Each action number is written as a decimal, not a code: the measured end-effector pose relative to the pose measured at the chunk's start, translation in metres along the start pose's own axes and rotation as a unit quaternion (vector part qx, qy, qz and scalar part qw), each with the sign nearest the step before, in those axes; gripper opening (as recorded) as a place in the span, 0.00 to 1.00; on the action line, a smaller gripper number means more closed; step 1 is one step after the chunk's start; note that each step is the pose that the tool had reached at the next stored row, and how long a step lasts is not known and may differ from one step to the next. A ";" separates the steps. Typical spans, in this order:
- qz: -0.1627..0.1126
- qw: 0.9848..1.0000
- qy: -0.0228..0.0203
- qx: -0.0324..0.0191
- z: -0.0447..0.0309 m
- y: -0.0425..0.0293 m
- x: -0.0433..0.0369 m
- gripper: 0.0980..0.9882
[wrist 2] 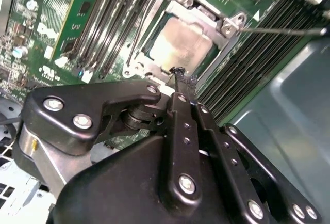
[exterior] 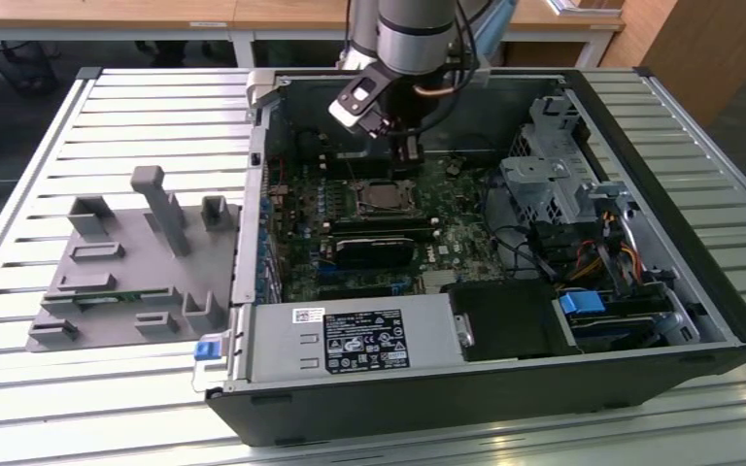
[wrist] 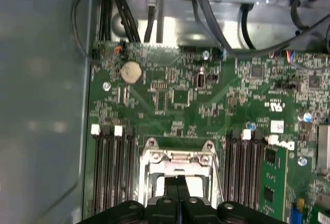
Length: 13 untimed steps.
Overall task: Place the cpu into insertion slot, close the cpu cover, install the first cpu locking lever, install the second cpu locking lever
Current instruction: 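Close the cpu cover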
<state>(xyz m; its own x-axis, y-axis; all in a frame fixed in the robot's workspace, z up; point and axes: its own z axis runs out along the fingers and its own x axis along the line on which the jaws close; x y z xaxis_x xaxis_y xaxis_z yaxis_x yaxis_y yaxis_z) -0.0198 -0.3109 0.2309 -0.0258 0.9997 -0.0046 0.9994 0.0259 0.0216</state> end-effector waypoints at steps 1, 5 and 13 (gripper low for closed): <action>0.000 1.000 0.000 0.000 0.0003 -0.0019 0.0001 0.01; 0.000 1.000 0.000 0.000 0.0018 -0.0076 0.0002 0.01; 0.000 1.000 0.000 0.000 0.0055 -0.0144 0.0004 0.01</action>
<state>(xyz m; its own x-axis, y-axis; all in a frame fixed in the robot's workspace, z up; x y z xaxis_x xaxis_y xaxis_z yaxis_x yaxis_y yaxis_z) -0.0341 -0.3109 0.2252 -0.0258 0.9997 -0.0045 0.9994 0.0259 0.0216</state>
